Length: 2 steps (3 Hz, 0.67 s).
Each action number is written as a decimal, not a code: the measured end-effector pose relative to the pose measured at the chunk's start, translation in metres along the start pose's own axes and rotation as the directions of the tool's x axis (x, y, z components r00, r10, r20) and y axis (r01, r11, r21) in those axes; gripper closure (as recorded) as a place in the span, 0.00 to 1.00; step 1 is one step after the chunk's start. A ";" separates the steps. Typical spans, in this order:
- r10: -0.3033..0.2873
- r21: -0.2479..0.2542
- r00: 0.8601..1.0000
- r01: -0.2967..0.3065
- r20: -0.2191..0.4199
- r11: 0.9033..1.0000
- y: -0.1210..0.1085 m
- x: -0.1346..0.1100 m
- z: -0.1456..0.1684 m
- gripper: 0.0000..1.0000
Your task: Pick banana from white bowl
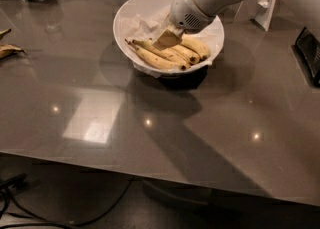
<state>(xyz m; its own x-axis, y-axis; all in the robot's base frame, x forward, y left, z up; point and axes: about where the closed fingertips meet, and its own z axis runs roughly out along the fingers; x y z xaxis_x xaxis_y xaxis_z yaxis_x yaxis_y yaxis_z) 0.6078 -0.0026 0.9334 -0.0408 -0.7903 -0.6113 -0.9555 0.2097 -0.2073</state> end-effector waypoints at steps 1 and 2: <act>0.006 -0.033 1.000 -0.006 0.006 0.999 -0.010 0.002 0.021 0.50; 0.016 -0.061 1.000 -0.016 0.008 0.998 -0.016 0.004 0.039 0.44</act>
Offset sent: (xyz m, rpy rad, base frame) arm 0.0403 0.0199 -0.0415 0.0243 0.0828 0.0332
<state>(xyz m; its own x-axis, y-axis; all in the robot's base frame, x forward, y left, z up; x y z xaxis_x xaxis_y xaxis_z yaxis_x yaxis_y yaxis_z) 0.6341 0.0128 0.9047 -0.0539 -0.7823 -0.6206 -0.9708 0.1865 -0.1508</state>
